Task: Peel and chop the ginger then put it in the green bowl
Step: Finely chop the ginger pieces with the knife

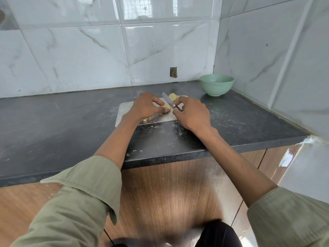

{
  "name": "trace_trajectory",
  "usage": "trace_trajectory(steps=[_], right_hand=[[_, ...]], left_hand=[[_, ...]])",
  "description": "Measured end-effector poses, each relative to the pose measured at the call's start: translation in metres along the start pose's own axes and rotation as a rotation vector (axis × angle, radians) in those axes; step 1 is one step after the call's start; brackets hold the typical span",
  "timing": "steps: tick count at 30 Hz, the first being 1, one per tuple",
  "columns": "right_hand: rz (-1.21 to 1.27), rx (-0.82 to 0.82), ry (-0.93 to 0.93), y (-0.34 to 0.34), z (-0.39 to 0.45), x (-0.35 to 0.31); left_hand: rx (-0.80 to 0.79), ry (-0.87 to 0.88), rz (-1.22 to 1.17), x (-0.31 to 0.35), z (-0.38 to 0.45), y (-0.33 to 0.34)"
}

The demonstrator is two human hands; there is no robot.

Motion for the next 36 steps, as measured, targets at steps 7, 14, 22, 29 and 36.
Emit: trace_trajectory(steps=[7, 14, 22, 29, 36], right_hand=[[-0.035, -0.037, -0.034, 0.003, -0.001, -0.001], [-0.065, -0.145, -0.051, 0.004, 0.009, -0.004], [-0.033, -0.129, -0.032, 0.011, 0.003, -0.005], [0.022, -0.151, -0.017, 0.011, 0.003, 0.001], [0.053, -0.128, -0.012, 0.009, 0.003, 0.002]], left_hand=[[0.004, -0.012, -0.002, 0.003, -0.002, -0.001], [-0.011, -0.025, 0.021, 0.007, -0.003, -0.001], [-0.01, -0.03, 0.05, 0.005, -0.006, -0.003], [-0.003, -0.031, 0.032, 0.007, -0.007, -0.003], [-0.018, -0.05, 0.018, 0.006, -0.006, -0.004]])
Point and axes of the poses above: each hand's wrist, its own z-axis towards the middle knuckle, its own y-axis out of the palm, x = y × z, the point moved 4 cm from there along z, towards the middle knuckle, and after that the axes turned 4 degrees about x, right-handed, at the moved point
